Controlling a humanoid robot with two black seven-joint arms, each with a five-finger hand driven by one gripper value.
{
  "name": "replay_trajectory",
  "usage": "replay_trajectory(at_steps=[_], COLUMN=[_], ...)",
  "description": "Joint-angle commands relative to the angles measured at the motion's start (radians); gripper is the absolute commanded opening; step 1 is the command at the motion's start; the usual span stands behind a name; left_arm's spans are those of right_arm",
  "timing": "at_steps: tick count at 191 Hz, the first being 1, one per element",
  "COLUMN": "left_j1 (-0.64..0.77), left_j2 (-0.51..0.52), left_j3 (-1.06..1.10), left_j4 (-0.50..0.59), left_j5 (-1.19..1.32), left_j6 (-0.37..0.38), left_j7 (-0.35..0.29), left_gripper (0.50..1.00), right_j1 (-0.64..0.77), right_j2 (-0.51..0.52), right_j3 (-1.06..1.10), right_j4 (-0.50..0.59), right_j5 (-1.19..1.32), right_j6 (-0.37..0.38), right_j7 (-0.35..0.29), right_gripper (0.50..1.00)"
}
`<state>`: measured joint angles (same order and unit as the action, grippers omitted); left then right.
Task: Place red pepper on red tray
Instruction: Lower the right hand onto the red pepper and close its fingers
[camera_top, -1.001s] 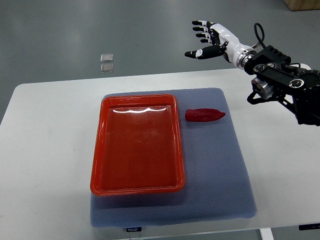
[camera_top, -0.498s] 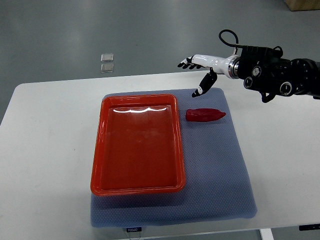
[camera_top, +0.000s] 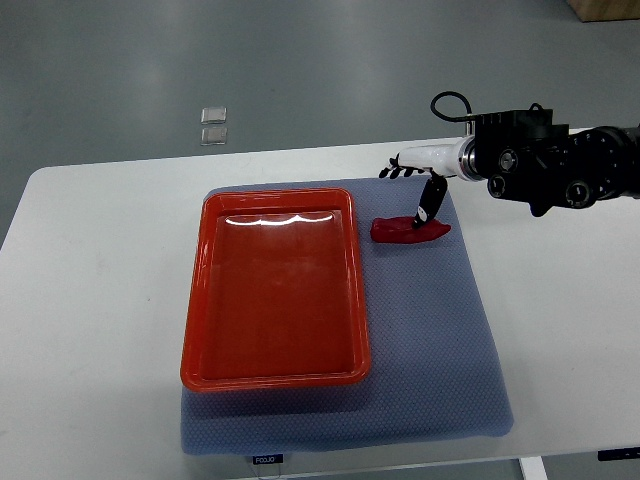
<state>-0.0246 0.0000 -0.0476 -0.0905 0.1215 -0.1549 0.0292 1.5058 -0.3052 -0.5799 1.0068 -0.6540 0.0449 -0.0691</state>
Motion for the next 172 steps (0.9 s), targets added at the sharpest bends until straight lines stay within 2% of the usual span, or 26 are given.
replay_trajectory(at_steps=[1, 44, 104, 149, 172], left_j1=[0.0, 0.0, 0.0, 0.0, 0.0], left_j2=[0.0, 0.0, 0.0, 0.0, 0.0], left_j3=[0.0, 0.0, 0.0, 0.0, 0.0], left_j4=[0.0, 0.0, 0.0, 0.0, 0.0], left_j5=[0.0, 0.0, 0.0, 0.0, 0.0], left_j6=[0.0, 0.0, 0.0, 0.0, 0.0], left_j7=[0.0, 0.0, 0.0, 0.0, 0.0], left_gripper=[1.0, 1.0, 1.0, 1.0, 1.0], right_j1=[0.001, -0.032, -0.036, -0.039, -0.041], right_j2=[0.011, 0.043, 0.058, 0.072, 0.084], right_j3=[0.005, 0.014, -0.038, -0.043, -0.044], right_j4=[0.026, 0.009, 0.003, -0.004, -0.005], right_j5=[0.004, 0.102, 0.102, 0.079, 0.048], right_j6=[0.0, -0.037, -0.096, -0.097, -0.097], right_j7=[-0.032, -0.054, -0.084, -0.084, -0.086], right_gripper=[0.909, 0.907, 0.883, 0.881, 0.85])
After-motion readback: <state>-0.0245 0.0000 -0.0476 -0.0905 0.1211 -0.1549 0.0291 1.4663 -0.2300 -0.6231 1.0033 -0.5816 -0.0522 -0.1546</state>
